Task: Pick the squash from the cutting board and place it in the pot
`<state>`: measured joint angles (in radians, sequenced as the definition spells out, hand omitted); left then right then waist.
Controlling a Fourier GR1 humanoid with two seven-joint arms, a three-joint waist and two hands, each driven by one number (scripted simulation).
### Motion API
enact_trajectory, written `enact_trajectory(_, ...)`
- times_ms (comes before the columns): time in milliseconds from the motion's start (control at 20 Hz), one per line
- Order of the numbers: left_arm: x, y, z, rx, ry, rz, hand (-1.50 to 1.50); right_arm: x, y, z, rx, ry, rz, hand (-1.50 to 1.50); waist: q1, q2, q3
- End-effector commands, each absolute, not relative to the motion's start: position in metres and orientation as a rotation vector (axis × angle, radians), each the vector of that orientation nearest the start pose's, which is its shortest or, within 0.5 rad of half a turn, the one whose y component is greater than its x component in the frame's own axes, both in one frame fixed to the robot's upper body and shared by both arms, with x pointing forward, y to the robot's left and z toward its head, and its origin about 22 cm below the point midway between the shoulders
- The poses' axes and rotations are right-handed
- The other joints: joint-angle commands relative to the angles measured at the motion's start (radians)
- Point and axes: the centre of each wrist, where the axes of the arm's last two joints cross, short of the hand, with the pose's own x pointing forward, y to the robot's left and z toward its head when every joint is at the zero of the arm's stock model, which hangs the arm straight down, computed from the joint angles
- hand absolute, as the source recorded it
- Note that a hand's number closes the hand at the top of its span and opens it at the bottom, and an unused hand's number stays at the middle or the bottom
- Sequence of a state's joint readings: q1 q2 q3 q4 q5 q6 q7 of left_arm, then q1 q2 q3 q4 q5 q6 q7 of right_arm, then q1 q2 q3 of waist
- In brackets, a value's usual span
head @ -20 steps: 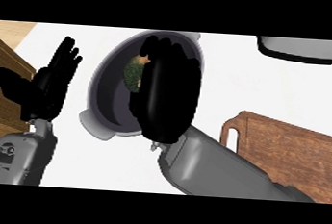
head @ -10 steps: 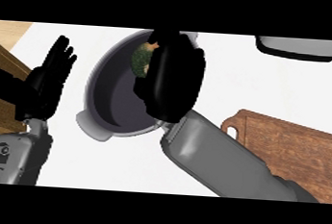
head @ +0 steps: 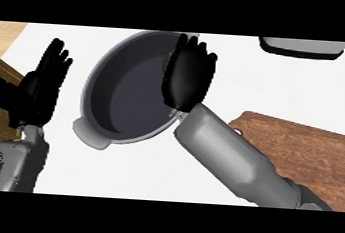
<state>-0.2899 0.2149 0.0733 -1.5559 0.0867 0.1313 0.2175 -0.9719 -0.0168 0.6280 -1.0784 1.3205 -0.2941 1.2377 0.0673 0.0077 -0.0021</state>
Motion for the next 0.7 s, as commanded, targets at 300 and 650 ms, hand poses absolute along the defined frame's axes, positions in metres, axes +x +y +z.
enact_trajectory(300,0.301,0.267,0.081,0.136,-1.62,0.027,0.0,0.359,-0.024,0.087,-1.336,-1.158,0.305,-1.5,-0.004,0.008,0.002)
enact_trajectory(650,0.3,0.26,0.09,0.135,-1.642,0.003,0.0,0.36,-0.034,0.078,-1.048,-1.306,0.206,-1.5,0.014,0.011,0.004)
